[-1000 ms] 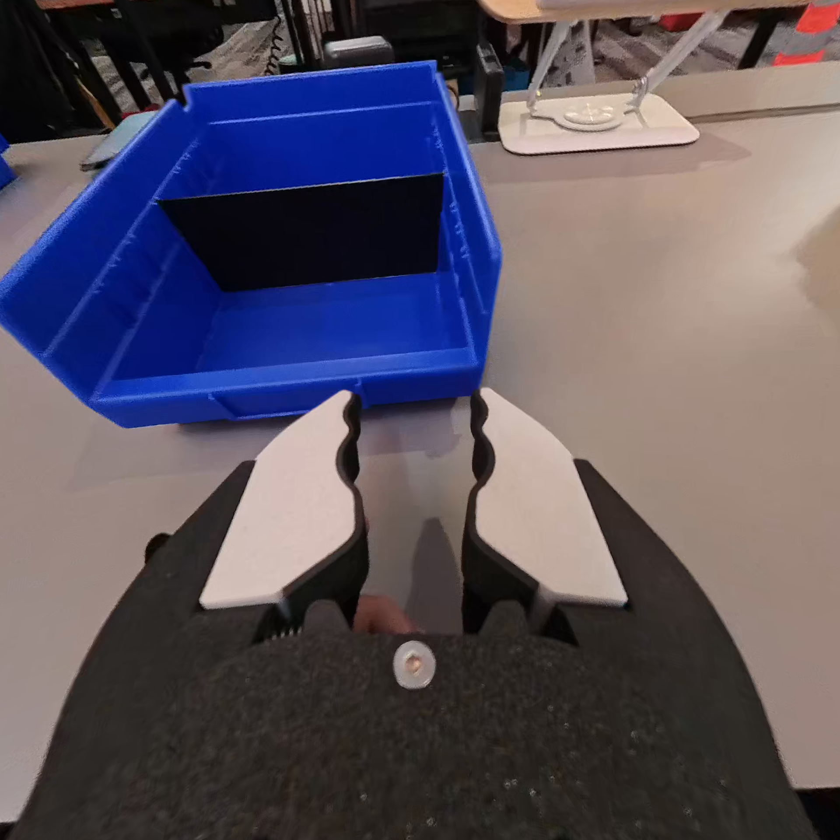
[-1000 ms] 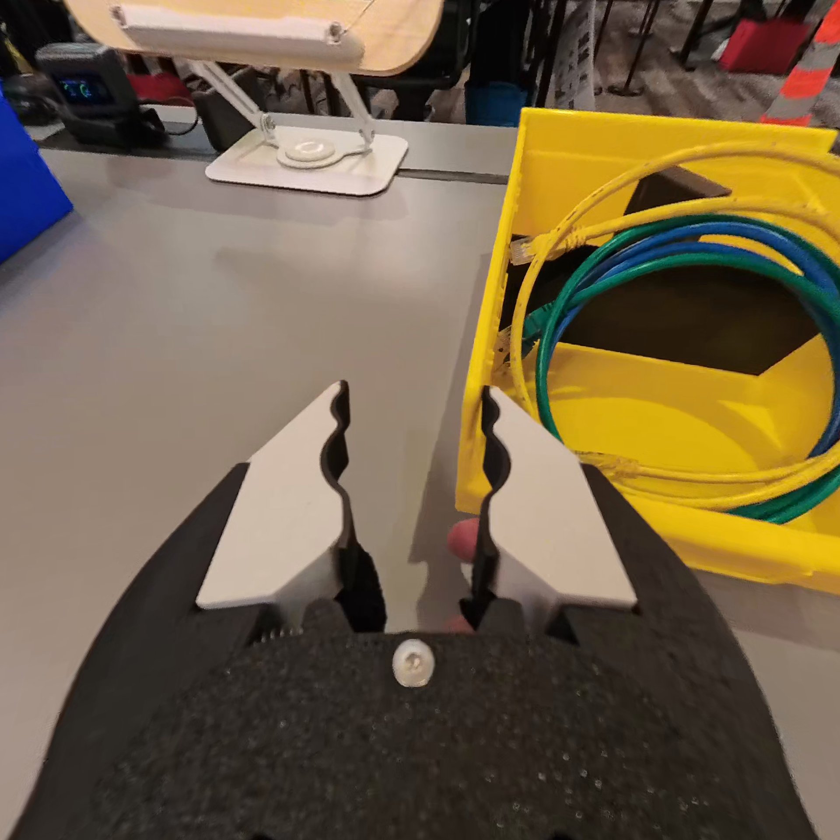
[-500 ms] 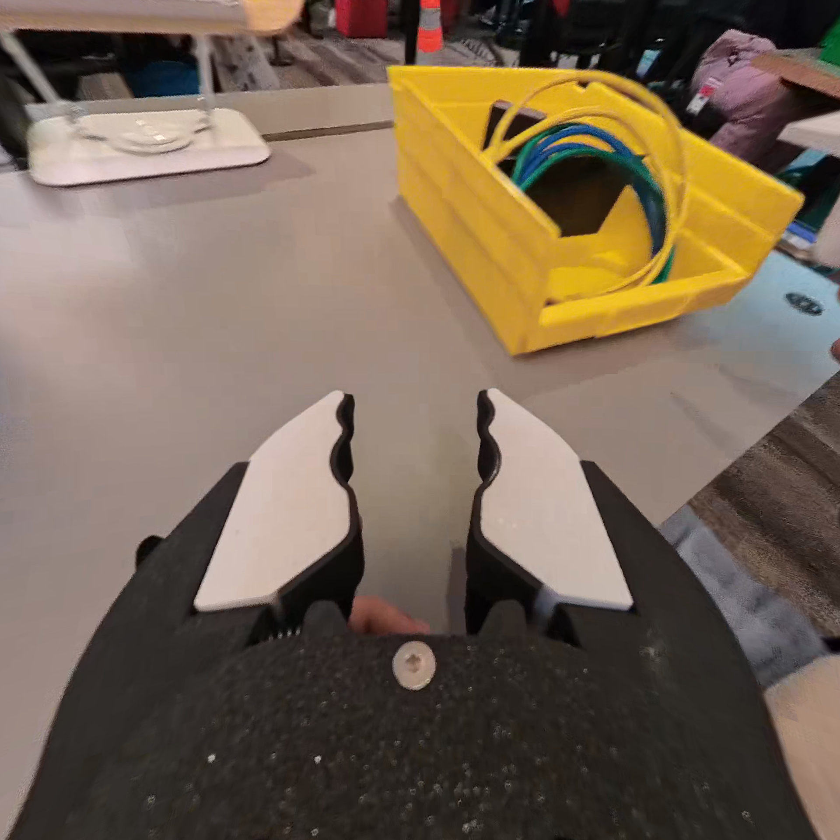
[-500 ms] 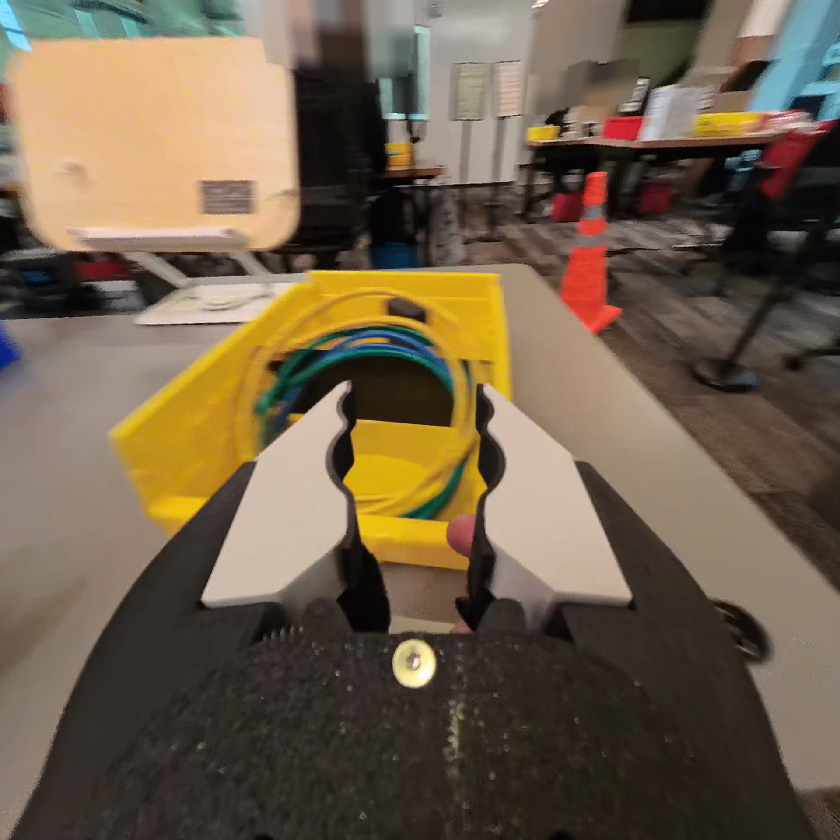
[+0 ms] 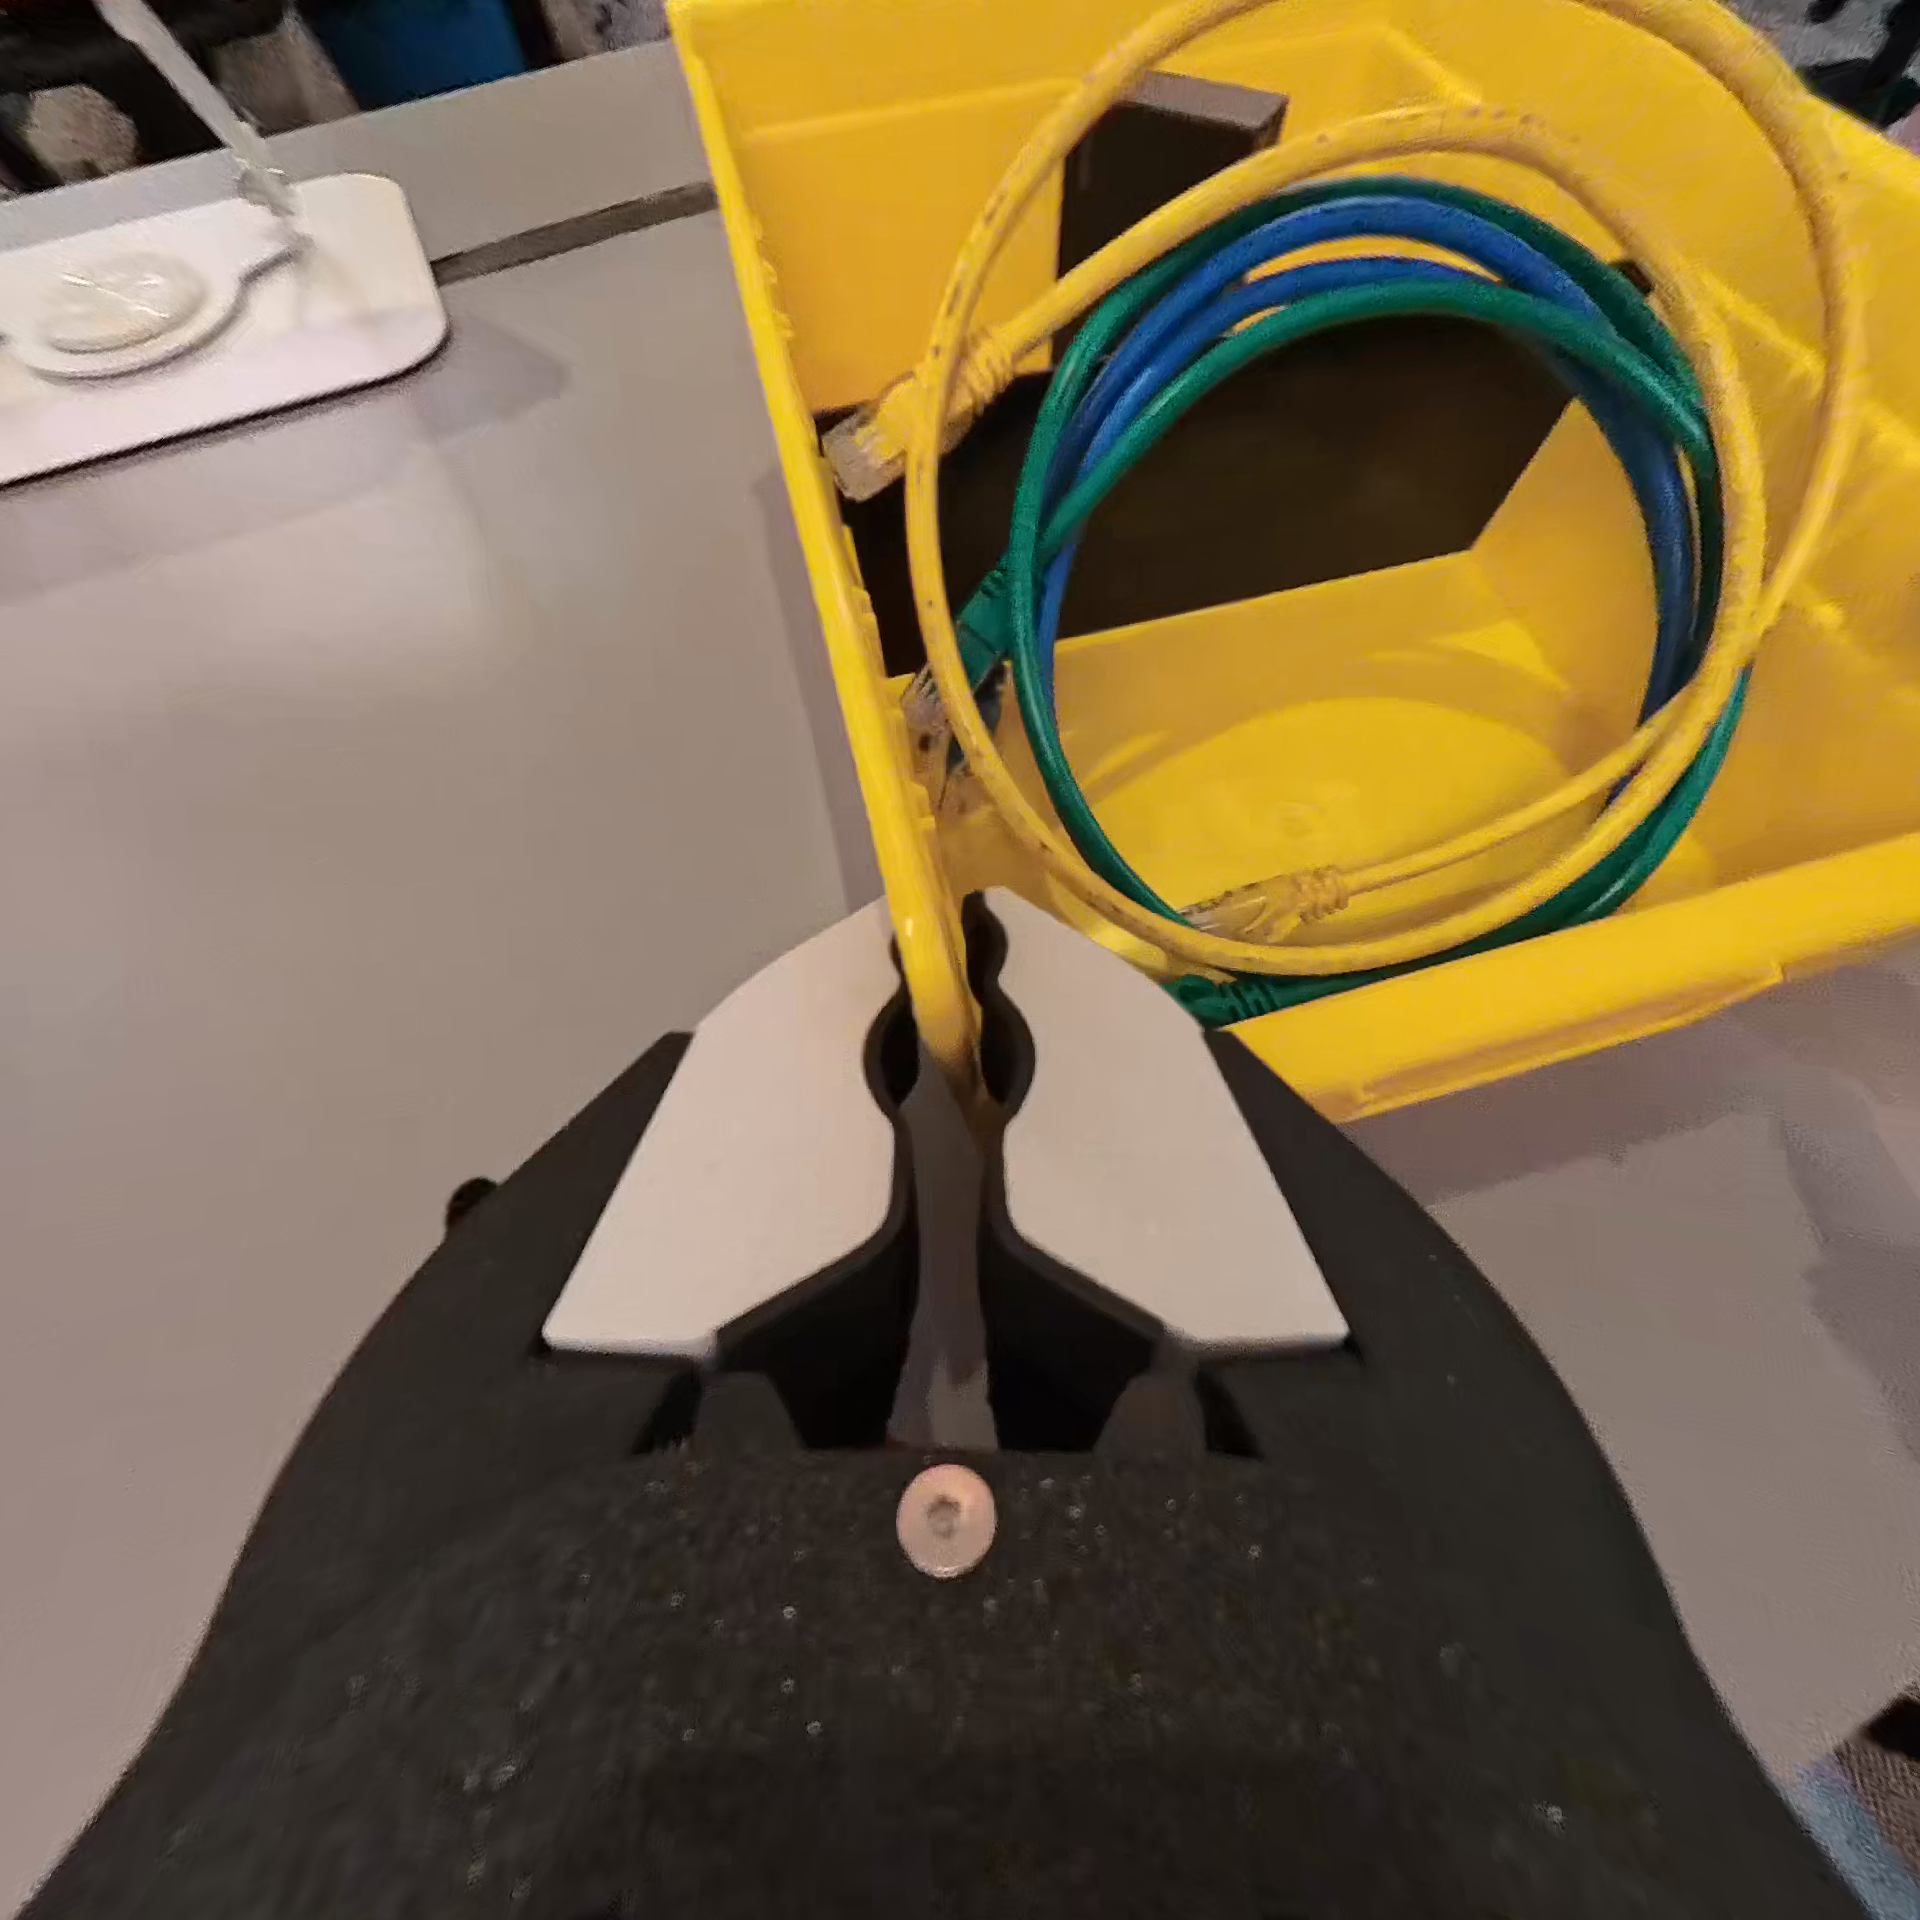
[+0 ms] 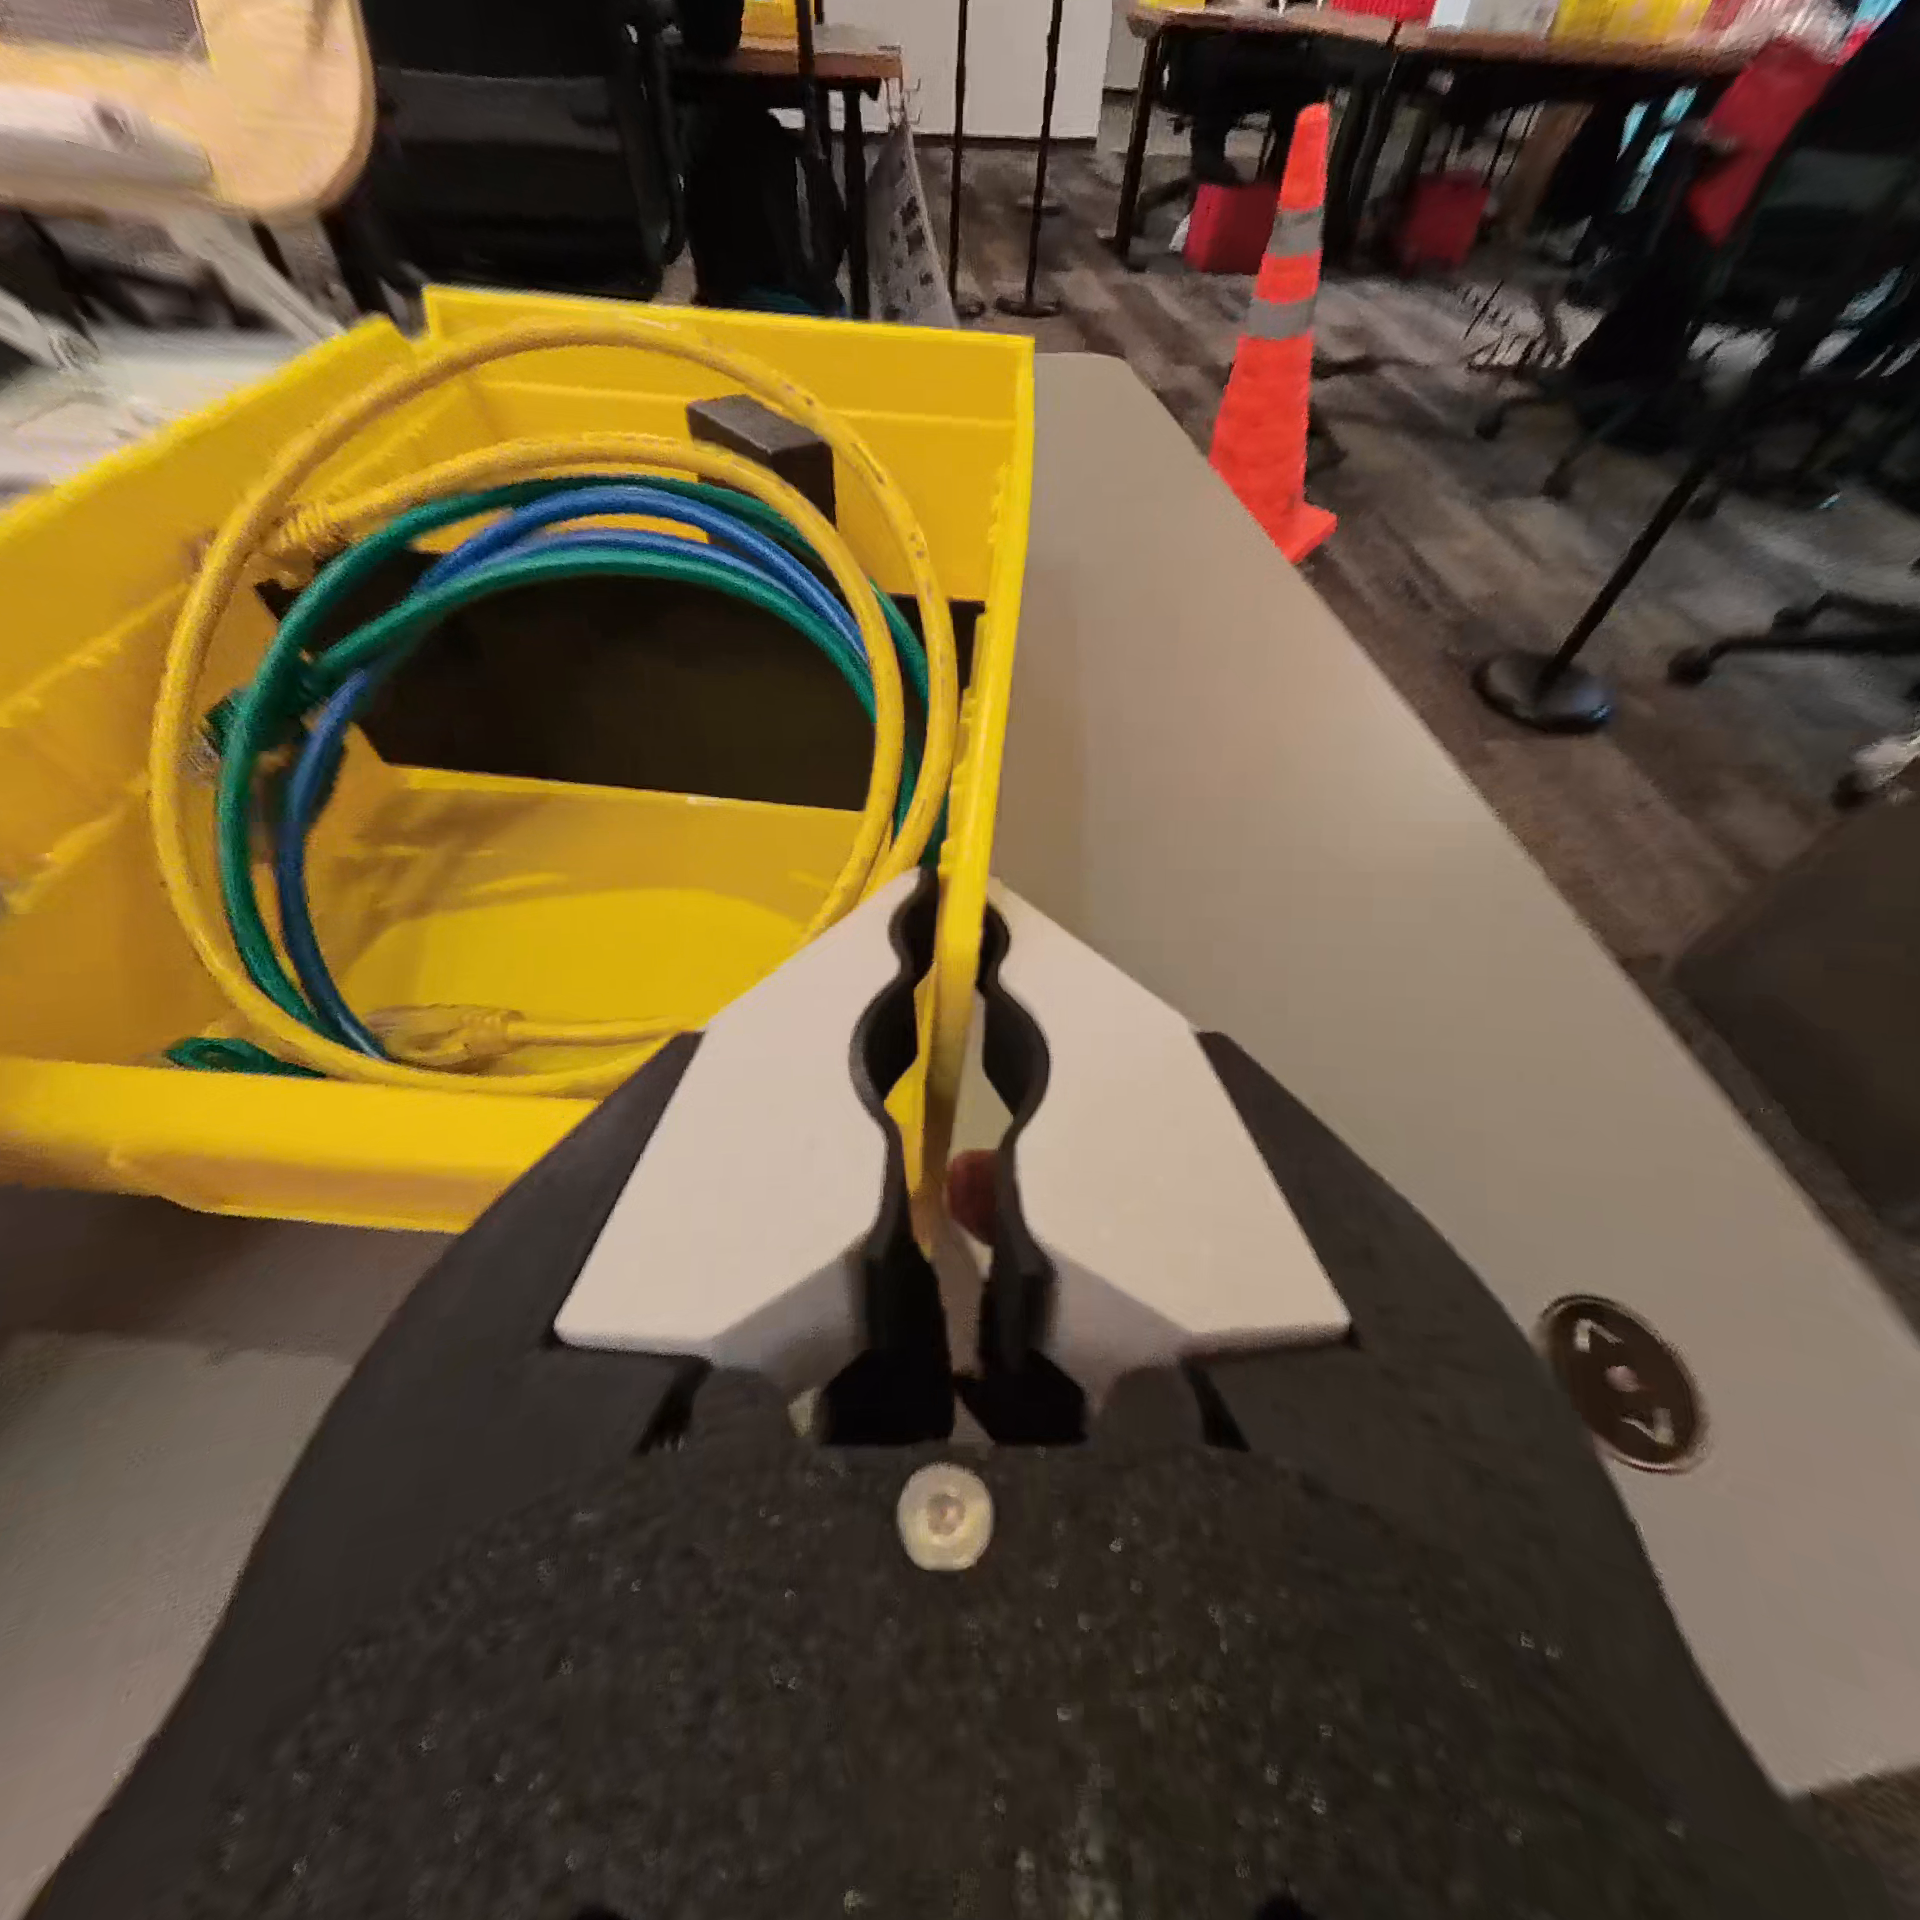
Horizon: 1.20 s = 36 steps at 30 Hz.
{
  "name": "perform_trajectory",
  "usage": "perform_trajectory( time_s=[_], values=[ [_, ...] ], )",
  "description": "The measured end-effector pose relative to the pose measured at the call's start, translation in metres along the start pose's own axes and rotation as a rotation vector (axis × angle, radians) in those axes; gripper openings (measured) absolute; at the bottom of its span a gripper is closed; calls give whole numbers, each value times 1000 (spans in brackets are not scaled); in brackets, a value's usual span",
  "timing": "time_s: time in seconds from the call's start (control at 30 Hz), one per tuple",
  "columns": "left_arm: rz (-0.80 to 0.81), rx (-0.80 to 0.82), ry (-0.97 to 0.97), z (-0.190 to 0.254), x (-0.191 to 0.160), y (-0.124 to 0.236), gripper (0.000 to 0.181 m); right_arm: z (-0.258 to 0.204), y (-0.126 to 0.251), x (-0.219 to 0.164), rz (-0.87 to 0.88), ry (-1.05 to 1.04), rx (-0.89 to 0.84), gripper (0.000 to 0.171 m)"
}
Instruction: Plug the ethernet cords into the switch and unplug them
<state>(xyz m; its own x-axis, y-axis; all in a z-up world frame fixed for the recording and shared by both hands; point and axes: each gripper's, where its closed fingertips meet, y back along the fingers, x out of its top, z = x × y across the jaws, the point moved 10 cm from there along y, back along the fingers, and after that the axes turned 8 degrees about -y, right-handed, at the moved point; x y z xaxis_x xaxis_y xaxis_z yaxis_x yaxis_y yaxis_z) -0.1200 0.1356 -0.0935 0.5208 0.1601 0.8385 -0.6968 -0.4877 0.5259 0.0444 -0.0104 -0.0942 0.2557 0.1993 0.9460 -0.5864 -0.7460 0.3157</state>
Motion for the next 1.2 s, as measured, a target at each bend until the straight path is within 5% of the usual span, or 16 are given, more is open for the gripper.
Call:
perform_trajectory(
  time_s=[0.27,0.53,0.73,0.8,0.87,0.93,1.03,1.2],
  values=[
    [103,187,49,-78,-28,60,4,-99,7,14,109,124,123,5],
    [28,265,62,-170,-79,91,6,-214,-21,-1,-18,77,247,5],
    [2,234,50,-191,-89,88,9,-230,-28,-16,12,131,298,7],
    [21,167,30,-191,-87,100,30,-225,-24,-15,23,136,354,10],
    [117,126,66,-197,-83,123,34,-216,-10,-9,47,133,427,37],
    [264,105,165,-216,-80,153,35,-205,6,-7,53,128,503,41],
    [344,304,290,-282,-94,197,35,-195,19,-6,70,92,563,40],
    [97,753,219,-391,-157,256,55,-205,35,-1,87,-53,622,41]
  ],
)
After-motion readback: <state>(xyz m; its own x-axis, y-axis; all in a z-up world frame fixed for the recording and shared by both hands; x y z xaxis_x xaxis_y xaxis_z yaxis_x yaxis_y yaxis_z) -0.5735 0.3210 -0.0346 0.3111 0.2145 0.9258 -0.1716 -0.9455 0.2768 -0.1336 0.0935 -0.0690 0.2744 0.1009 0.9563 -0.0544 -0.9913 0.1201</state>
